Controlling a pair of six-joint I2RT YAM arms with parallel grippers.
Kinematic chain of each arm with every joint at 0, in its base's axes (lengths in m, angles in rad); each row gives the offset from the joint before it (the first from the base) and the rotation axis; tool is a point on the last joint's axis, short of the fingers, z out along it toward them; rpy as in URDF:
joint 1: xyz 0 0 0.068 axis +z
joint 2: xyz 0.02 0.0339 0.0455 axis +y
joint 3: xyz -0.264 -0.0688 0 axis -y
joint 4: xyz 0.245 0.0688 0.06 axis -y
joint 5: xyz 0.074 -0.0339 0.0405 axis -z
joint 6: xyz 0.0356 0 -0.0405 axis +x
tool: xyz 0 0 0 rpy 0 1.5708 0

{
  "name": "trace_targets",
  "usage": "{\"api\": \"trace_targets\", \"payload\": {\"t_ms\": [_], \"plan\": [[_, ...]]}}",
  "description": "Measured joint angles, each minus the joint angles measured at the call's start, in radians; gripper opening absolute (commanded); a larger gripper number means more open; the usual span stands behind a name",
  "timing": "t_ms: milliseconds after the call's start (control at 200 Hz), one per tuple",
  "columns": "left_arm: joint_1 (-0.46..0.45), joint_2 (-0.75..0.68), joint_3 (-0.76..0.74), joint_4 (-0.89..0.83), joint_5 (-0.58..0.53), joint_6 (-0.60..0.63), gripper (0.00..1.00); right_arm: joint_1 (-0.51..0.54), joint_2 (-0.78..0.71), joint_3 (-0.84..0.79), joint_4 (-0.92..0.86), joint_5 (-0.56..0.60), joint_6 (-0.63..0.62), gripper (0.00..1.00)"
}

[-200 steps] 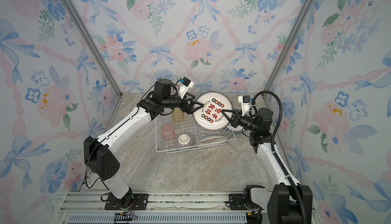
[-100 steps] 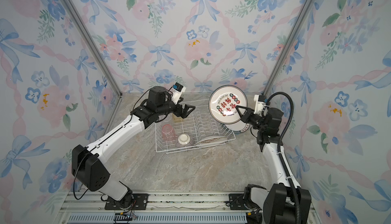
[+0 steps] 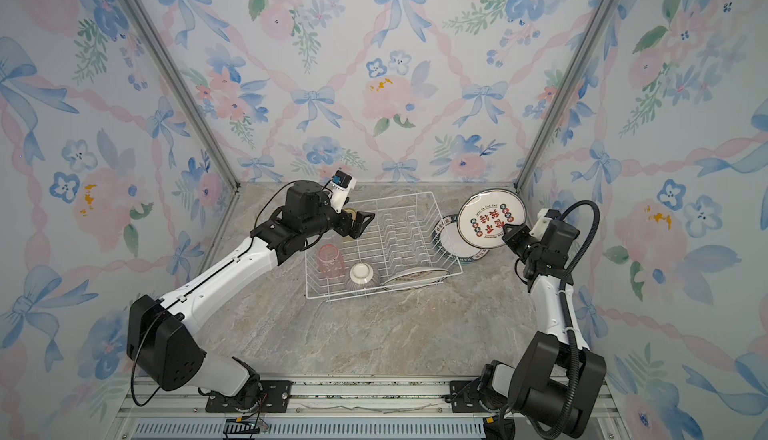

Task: Unload the mixed dishes from the dish rack
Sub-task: 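Open the left gripper and pull the plate away with the right gripper, then lower the red-lettered plate onto the plate stack with the right gripper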

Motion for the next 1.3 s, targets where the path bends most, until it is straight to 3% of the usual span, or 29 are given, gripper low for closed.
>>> {"api": "trace_targets", "payload": {"t_ms": [510, 1030, 1300], "plan": [[0.000, 0.005, 0.000, 0.006, -0.003, 0.000, 0.98, 0.039, 0.319, 0.000, 0.108, -0.006, 0.039, 0.00], [0.000, 0.010, 0.001, 0.006, -0.002, 0.000, 0.98, 0.094, 0.530, 0.053, 0.280, -0.097, 0.146, 0.00], [0.000, 0.014, 0.004, 0.006, 0.000, 0.000, 0.98, 0.111, 0.552, 0.058, 0.317, -0.124, 0.169, 0.03]]}}
